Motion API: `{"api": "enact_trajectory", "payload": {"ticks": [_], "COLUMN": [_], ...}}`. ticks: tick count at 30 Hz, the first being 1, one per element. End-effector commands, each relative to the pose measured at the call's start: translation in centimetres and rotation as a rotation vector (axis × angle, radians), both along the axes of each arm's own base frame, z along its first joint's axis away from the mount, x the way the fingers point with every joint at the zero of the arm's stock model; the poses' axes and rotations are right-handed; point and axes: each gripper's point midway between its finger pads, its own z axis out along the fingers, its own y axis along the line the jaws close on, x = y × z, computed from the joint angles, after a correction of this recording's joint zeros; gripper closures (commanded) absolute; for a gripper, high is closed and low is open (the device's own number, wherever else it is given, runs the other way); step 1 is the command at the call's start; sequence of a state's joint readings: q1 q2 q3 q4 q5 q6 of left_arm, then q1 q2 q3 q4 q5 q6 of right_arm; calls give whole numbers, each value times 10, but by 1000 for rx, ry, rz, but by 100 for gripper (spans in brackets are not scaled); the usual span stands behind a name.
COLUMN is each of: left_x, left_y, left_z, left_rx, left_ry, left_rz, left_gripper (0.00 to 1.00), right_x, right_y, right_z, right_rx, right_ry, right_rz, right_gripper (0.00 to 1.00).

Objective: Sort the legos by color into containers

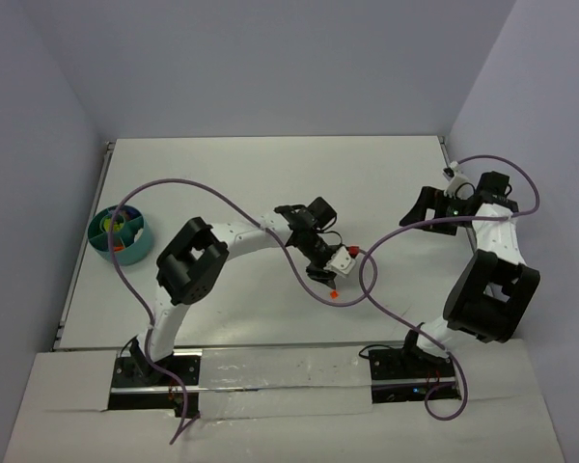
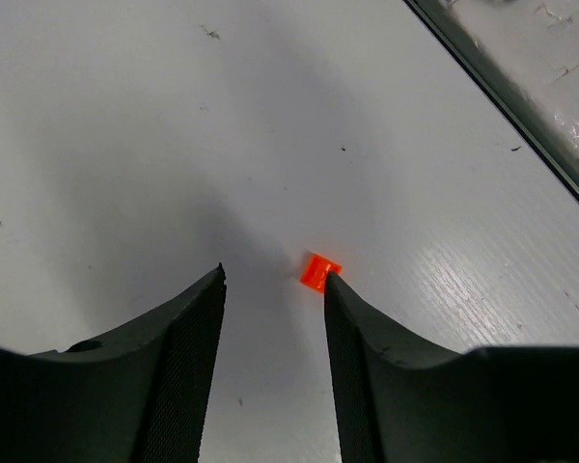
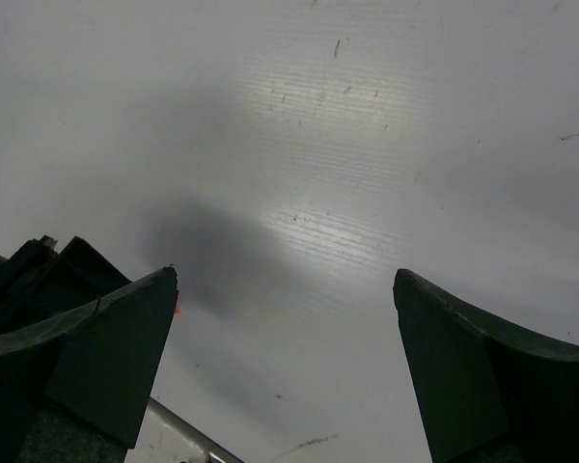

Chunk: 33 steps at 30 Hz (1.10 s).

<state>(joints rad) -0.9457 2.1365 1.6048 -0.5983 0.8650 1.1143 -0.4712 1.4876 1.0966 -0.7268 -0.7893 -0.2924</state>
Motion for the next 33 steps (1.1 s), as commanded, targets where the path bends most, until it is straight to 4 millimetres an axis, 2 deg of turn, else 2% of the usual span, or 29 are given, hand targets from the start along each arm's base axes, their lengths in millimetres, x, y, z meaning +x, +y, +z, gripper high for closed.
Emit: {"api": "enact_trajectory", "payload": {"ticks": [1,10,24,27,31,33], "left_x": [-22,-30,-22,-22,-21,-20], "left_y": [-5,3,4,3,6,13], "left_z": [-2,-21,-48,-51,-53,-55], "left_rx": [-20,41,102,106,113,122], "left_ry": [19,30,20,17,8,-17], "left_rz": [-140,-168,-132,-132,-128,-110], "left_gripper": [50,48,53,57,67,81], "right_x": [0,5,1,2,3,4], "right_y": [0,-3,-4,-5,-5,-5], "right_z": [22,25,26,26,26,25], "right_rx": [-21,-25,-46,-50,-52,-50], "right_ry": [-93,-100,-94,-94,-93,-89], "right_rz": [37,50,67,68,70,71], "right_gripper": [0,0,0,0,0,0]}}
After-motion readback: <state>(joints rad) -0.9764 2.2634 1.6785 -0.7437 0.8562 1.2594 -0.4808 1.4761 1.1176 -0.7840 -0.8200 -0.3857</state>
